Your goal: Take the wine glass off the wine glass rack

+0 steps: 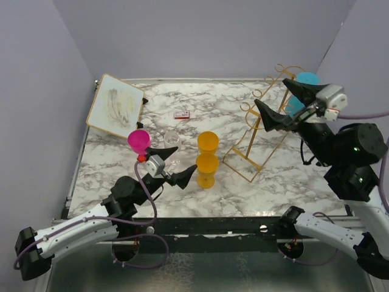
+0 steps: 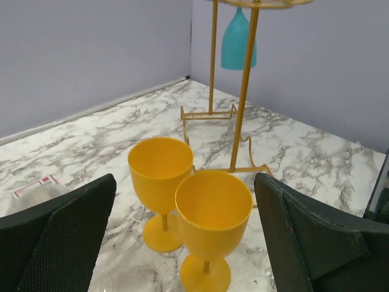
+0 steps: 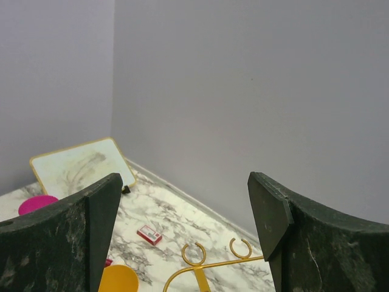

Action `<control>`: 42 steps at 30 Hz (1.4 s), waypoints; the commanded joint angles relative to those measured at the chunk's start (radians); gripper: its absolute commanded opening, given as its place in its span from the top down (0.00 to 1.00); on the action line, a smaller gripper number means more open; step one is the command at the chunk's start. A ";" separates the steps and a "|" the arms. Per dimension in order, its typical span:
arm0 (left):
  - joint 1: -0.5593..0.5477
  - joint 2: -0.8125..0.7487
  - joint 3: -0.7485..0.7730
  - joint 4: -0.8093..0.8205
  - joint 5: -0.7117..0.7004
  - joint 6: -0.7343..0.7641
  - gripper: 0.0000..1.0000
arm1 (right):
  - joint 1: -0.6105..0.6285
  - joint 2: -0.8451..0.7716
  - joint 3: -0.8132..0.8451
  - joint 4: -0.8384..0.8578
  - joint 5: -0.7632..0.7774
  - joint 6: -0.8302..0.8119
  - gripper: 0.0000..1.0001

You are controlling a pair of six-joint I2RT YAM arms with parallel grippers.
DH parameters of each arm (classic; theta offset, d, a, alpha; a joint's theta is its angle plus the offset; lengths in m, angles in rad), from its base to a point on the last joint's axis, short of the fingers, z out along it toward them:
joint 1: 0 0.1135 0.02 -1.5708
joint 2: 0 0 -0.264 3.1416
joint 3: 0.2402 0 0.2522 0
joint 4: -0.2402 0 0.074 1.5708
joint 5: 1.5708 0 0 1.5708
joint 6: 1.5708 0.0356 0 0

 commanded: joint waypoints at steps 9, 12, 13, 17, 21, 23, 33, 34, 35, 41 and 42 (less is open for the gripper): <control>0.011 0.309 0.725 -0.662 -0.148 0.052 0.01 | 0.003 0.444 0.315 -0.090 0.384 -0.007 0.15; 0.062 0.383 0.827 -0.674 -0.161 0.048 0.01 | -0.067 0.570 0.435 -0.089 0.409 0.018 0.13; 0.094 0.405 0.852 -0.681 -0.137 0.041 0.01 | -0.121 0.608 0.492 -0.121 0.360 0.072 0.14; 0.255 0.485 0.941 -0.716 0.029 -0.032 0.01 | -0.396 0.728 0.656 -0.247 0.145 0.298 0.14; 0.341 0.535 1.002 -0.744 0.133 -0.066 0.01 | -0.602 0.719 0.633 -0.247 0.018 0.456 0.13; 0.372 0.550 1.025 -0.747 0.175 -0.079 0.01 | -0.779 0.699 0.583 -0.250 -0.100 0.572 0.14; 0.299 0.554 1.053 -0.757 0.187 -0.048 0.01 | -1.326 0.468 0.042 0.030 -0.684 1.052 0.19; 0.287 0.553 1.055 -0.762 0.186 -0.047 0.01 | -1.326 0.447 -0.002 0.071 -0.703 1.078 0.20; 0.278 0.549 1.054 -0.765 0.184 -0.045 0.01 | -1.328 0.424 -0.051 0.111 -0.721 1.119 0.20; 0.257 0.530 1.043 -0.785 0.173 -0.053 0.01 | -1.347 0.314 -0.279 0.318 -0.747 1.345 0.20; 0.257 0.526 1.040 -0.786 0.174 -0.058 0.01 | -1.346 0.309 -0.292 0.346 -0.756 1.363 0.20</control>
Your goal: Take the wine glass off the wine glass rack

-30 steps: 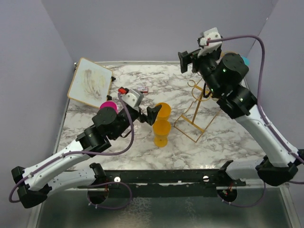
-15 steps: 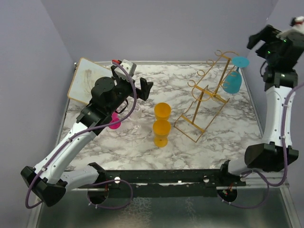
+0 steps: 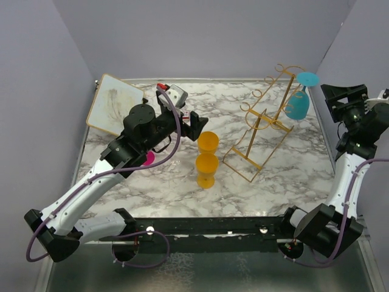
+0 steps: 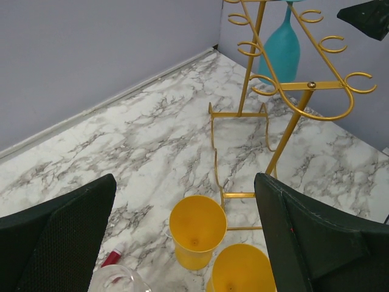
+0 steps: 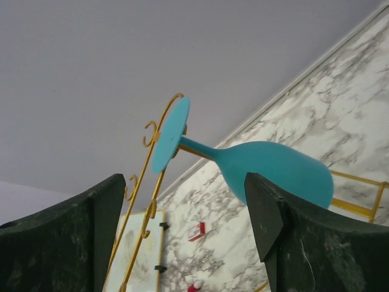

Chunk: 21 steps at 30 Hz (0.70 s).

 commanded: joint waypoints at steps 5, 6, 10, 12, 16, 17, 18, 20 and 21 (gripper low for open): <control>-0.006 -0.050 0.001 0.001 0.021 -0.027 0.01 | -0.011 0.001 -0.093 0.327 -0.160 0.261 0.31; -0.006 -0.050 0.000 0.005 0.021 -0.029 0.01 | -0.010 0.010 -0.101 0.364 -0.171 0.280 0.34; -0.005 -0.051 -0.010 0.015 0.025 -0.032 0.01 | -0.009 0.062 -0.068 0.362 -0.208 0.298 0.43; -0.005 -0.052 -0.013 0.018 0.028 -0.036 0.01 | -0.009 0.078 -0.047 0.347 -0.206 0.296 0.44; -0.004 -0.054 -0.012 0.024 0.031 -0.036 0.01 | -0.006 0.117 -0.004 0.290 -0.196 0.276 0.46; -0.004 -0.055 -0.012 0.025 0.030 -0.035 0.01 | -0.006 0.127 0.000 0.292 -0.197 0.276 0.47; -0.003 -0.055 -0.010 0.026 0.029 -0.035 0.01 | -0.002 0.135 0.002 0.299 -0.197 0.281 0.48; -0.003 -0.055 -0.008 0.026 0.025 -0.035 0.01 | 0.007 0.154 0.005 0.321 -0.198 0.293 0.49; -0.003 -0.055 -0.008 0.027 0.025 -0.035 0.01 | 0.013 0.166 0.008 0.336 -0.204 0.301 0.51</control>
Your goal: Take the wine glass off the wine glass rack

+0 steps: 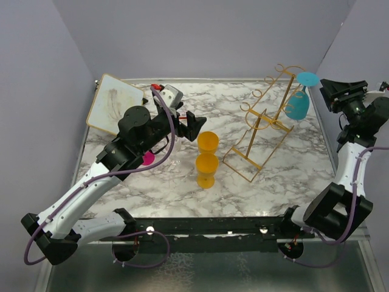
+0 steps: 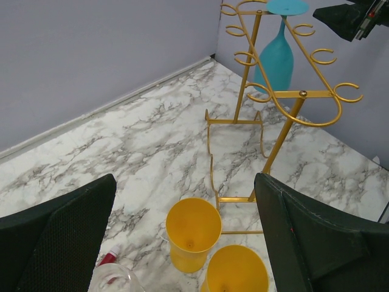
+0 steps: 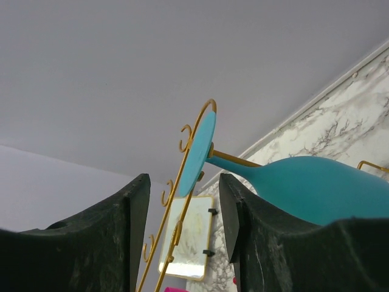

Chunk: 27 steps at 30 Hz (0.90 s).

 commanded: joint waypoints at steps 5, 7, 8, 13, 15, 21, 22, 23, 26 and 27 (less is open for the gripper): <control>0.008 -0.014 -0.001 0.026 0.017 -0.016 0.01 | 0.049 0.072 0.064 0.048 -0.014 0.024 0.54; 0.011 -0.013 -0.001 0.028 0.019 -0.020 0.01 | 0.055 0.084 0.069 0.045 -0.010 0.026 0.55; 0.014 -0.013 -0.002 0.029 0.020 -0.022 0.01 | 0.060 0.090 0.070 0.046 -0.009 0.027 0.56; 0.023 -0.007 -0.005 0.028 0.018 -0.025 0.01 | 0.071 0.099 0.073 0.042 0.003 0.030 0.59; 0.027 -0.004 -0.008 0.026 0.018 -0.027 0.01 | 0.072 0.095 0.074 0.031 0.012 0.025 0.63; 0.031 0.000 -0.010 0.032 0.031 -0.032 0.01 | 0.072 0.078 0.084 -0.017 0.034 -0.003 0.70; 0.031 0.000 -0.010 0.032 0.031 -0.032 0.01 | 0.072 0.076 0.084 -0.021 0.035 -0.003 0.72; 0.031 0.001 -0.010 0.031 0.031 -0.031 0.01 | 0.072 0.074 0.084 -0.027 0.039 -0.004 0.72; 0.031 0.000 -0.013 0.031 0.031 -0.032 0.01 | 0.072 0.067 0.090 -0.053 0.052 -0.012 0.72; 0.030 0.000 -0.012 0.029 0.031 -0.031 0.01 | 0.072 0.065 0.093 -0.062 0.057 -0.016 0.72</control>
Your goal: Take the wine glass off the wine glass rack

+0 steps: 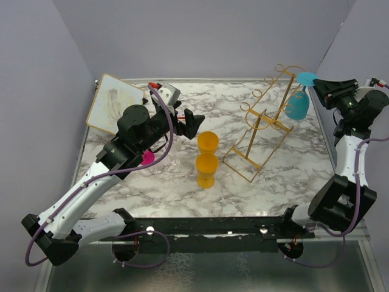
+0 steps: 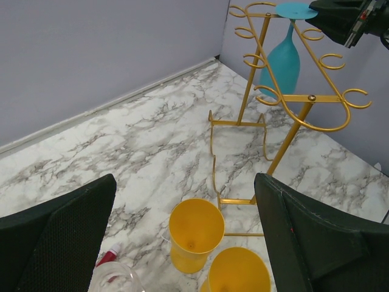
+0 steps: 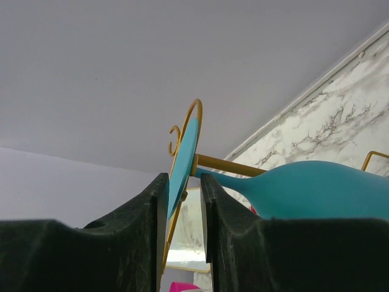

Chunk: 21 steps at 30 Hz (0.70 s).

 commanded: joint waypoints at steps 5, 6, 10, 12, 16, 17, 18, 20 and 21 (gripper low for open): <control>0.005 -0.004 -0.008 0.019 0.026 -0.009 0.01 | 0.004 -0.032 0.040 -0.052 0.051 -0.024 0.75; 0.005 -0.004 -0.007 0.018 0.026 -0.010 0.01 | 0.003 -0.030 0.042 -0.051 0.048 -0.023 0.76; 0.005 -0.004 -0.006 0.020 0.028 -0.010 0.01 | 0.003 -0.029 0.050 -0.055 0.045 -0.021 0.80; 0.005 -0.004 -0.008 0.020 0.031 -0.012 0.01 | 0.003 -0.029 0.053 -0.061 0.042 -0.019 0.82; 0.006 -0.005 -0.008 0.020 0.033 -0.016 0.01 | 0.003 -0.027 0.050 -0.063 0.038 -0.007 0.83; 0.007 -0.004 -0.007 0.020 0.034 -0.014 0.01 | 0.003 -0.027 0.049 -0.060 0.037 -0.002 0.83; 0.007 -0.005 -0.007 0.021 0.034 -0.014 0.01 | 0.003 -0.027 0.048 -0.059 0.036 0.000 0.84; 0.007 -0.005 -0.007 0.019 0.034 -0.015 0.01 | 0.003 -0.027 0.050 -0.063 0.037 0.003 0.86; 0.007 -0.005 -0.007 0.019 0.034 -0.016 0.01 | 0.003 -0.027 0.052 -0.068 0.035 0.006 0.88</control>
